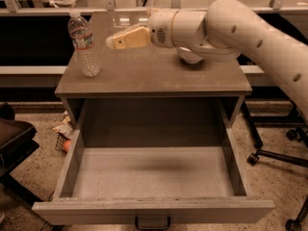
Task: Place water bottle into top drawer
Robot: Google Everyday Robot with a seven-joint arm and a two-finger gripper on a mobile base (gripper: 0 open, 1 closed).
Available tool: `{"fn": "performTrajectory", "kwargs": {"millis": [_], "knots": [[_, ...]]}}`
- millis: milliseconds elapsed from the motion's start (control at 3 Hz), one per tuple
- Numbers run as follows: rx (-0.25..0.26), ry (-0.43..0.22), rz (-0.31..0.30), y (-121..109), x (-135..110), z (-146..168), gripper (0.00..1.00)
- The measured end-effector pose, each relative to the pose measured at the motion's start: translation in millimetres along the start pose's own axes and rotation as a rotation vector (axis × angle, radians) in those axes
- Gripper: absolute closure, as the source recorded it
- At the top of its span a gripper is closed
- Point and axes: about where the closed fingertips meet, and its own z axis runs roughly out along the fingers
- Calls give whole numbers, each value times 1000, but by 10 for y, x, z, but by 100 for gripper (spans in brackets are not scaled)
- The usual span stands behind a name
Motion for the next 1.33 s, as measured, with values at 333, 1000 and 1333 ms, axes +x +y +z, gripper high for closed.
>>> {"fn": "performTrajectory", "kwargs": {"millis": [333,1000,1333], "knots": [[-30,-57,-8,-51,-114,536,0],[-56,-59,-5,73,-28,1224,0],[-54,-52,17,201,120,1332,0]]}}
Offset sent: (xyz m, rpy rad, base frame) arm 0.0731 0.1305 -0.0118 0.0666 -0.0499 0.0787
